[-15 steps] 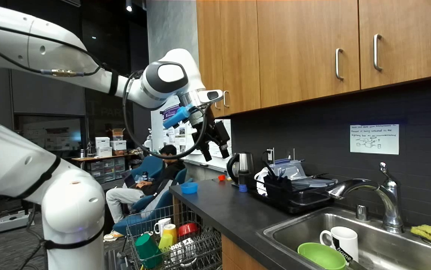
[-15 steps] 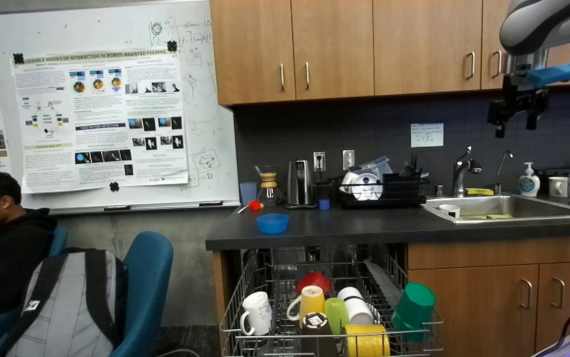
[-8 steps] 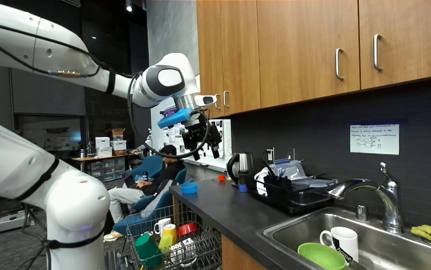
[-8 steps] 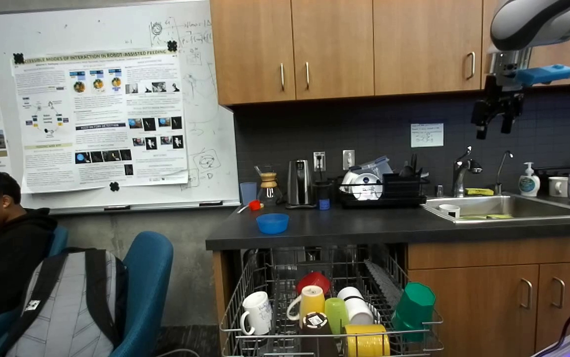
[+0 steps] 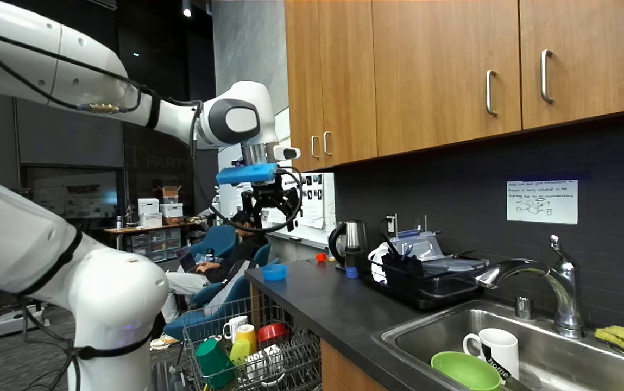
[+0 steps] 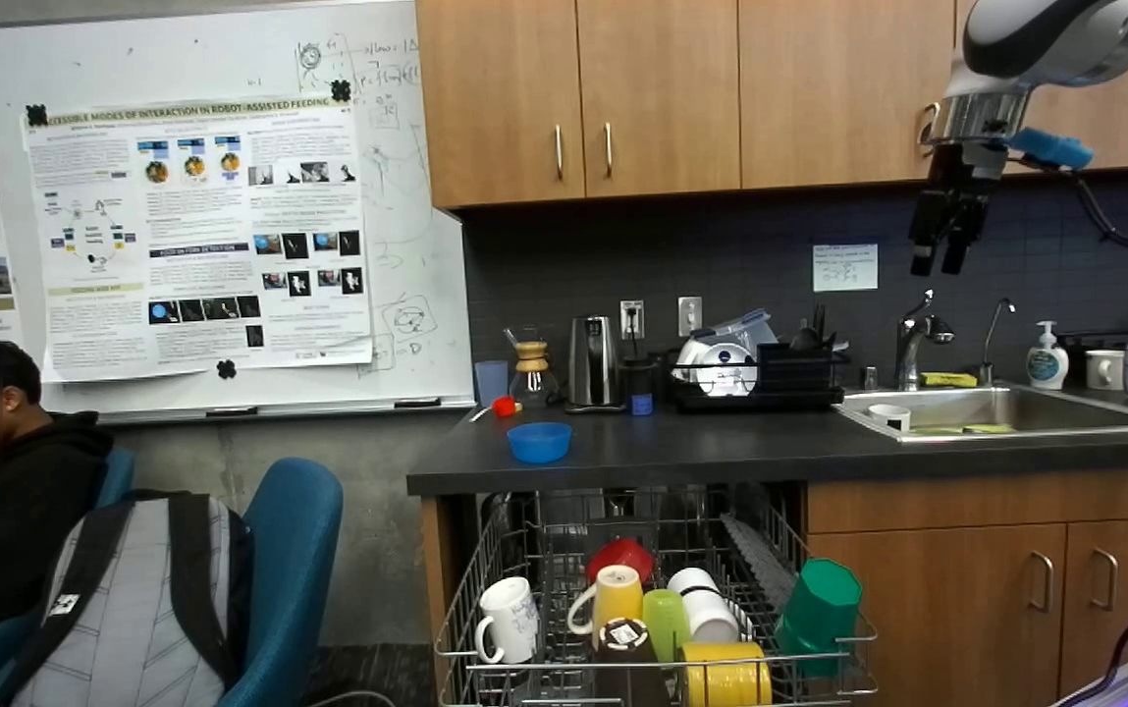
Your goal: Lift the green cup in the dish washing rack and place it on the far right of the dish washing rack
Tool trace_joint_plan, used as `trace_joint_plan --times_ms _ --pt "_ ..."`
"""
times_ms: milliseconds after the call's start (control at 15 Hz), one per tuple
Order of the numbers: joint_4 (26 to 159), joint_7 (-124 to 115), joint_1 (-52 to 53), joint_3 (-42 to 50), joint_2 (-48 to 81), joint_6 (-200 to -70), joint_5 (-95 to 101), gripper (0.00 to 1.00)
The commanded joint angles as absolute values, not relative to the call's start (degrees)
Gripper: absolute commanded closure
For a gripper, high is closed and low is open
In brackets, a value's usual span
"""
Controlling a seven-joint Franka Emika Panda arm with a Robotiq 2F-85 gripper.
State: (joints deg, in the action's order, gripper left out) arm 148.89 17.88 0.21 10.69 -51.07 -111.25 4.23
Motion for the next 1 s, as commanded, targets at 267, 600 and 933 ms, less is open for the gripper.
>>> trace_joint_plan --times_ms 267,600,933 --pt "154.53 26.28 6.59 11.37 -52.19 -111.23 0.04 0.0" --pt "158.04 30.8 11.15 10.94 -50.41 -112.06 -1.82 0.0" --pt "159.58 34.95 15.32 10.86 -47.47 -112.42 -4.31 0.0"
